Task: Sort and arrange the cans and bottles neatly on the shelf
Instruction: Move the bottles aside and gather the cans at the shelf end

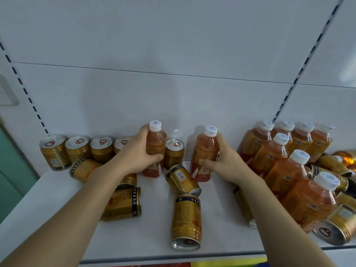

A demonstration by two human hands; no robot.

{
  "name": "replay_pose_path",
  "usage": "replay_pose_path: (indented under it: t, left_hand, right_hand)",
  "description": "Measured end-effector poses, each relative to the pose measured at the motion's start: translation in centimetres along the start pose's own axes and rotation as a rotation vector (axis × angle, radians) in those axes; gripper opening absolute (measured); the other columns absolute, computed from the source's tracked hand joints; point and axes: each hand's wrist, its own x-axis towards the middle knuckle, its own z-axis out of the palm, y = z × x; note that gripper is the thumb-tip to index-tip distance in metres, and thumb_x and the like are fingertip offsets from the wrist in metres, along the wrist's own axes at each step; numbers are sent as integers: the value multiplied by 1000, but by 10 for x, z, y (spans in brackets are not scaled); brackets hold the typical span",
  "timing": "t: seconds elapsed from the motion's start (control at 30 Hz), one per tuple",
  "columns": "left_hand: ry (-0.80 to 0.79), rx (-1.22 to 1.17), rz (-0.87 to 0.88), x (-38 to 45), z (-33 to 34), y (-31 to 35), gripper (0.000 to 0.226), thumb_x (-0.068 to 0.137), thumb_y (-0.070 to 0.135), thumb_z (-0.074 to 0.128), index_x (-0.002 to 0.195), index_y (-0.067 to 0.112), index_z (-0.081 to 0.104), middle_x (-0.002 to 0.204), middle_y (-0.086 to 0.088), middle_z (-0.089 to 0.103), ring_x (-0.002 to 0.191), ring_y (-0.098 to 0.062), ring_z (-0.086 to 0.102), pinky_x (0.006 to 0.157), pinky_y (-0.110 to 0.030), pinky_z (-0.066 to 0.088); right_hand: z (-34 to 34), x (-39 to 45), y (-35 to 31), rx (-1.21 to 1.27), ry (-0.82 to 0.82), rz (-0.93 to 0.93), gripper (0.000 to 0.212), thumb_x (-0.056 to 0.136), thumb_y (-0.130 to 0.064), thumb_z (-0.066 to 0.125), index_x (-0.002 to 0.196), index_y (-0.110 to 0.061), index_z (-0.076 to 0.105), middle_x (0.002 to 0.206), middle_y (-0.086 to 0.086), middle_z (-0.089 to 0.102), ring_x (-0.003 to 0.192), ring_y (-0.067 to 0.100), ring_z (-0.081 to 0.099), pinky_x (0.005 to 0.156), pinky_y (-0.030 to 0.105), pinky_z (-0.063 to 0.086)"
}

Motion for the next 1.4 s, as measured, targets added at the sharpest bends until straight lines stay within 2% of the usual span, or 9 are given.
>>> replay_pose_path:
  t: [0.17,0.27,0.33,0.43,0.57,0.73,1.07,1.23,1.4]
  left_hand:
    - [144,66,80,-3,5,0,89,82,47,87,151,48,30,126,22,63,118,-14,66,88,-31,48]
    - [265,97,80,-6,-1,11,98,77,58,87,153,48,25,141,10,65,119,-20,67,93,-40,54]
    - [349,62,81,-11,-7,22,100,74,63,87,151,46,25,140,3,66,114,-23,69,93,-42,55]
    - [431,25,116,-20,-13,43,99,71,71,83,148,43,27,138,-1,65,107,-14,62,92,-36,52]
    - [480,-51,196,-37,-9,70,91,69,80,74,142,40,37,125,20,59,109,-2,59,90,-26,48]
    - [438,-111,273,-63,-3,93,86,73,77,74,143,39,41,122,24,62,102,18,56,86,-7,40]
    - [315,-307,408,-126,31,132,76,69,79,76,134,62,39,119,31,61,109,5,63,86,-22,54]
    - [213,-371,492,-155,75,166,70,71,77,75,131,65,41,120,36,60,111,10,59,87,-20,50]
    - [93,-398,544,-183,128,224,79,72,75,76,140,56,41,130,26,61,119,-5,62,97,-39,58]
  right_hand:
    - [5,2,6,-5,48,-71,91,85,-35,89,154,-52,32,124,-29,65,103,-17,64,75,8,54]
    - [4,3,1,-27,114,-75,99,79,-37,91,153,-54,27,120,-29,62,102,-5,66,81,16,55]
    - [1,1,-8,11,190,-84,103,75,-39,92,152,-53,25,115,-29,60,98,-12,65,71,7,52]
    - [-4,-5,-24,93,324,-142,97,71,-47,93,144,-49,29,113,-33,57,104,-32,52,68,-3,45]
    - [-8,-24,-46,75,432,-199,81,67,-64,85,129,-57,33,110,-39,59,117,-24,49,80,4,42]
    - [-8,-66,-69,33,493,-300,80,74,-62,82,141,-53,39,111,-53,57,114,-26,51,86,-6,36]
    - [-8,-192,-85,-40,696,-160,77,82,-53,83,145,-53,39,116,-27,72,104,-2,73,82,30,64]
    - [-27,-266,-73,-123,785,-61,76,79,-55,82,141,-56,39,119,-38,64,107,-9,66,80,7,51]
    - [-63,-335,-47,-171,880,59,76,76,-55,81,136,-64,35,120,-42,61,109,-15,62,83,-1,42]
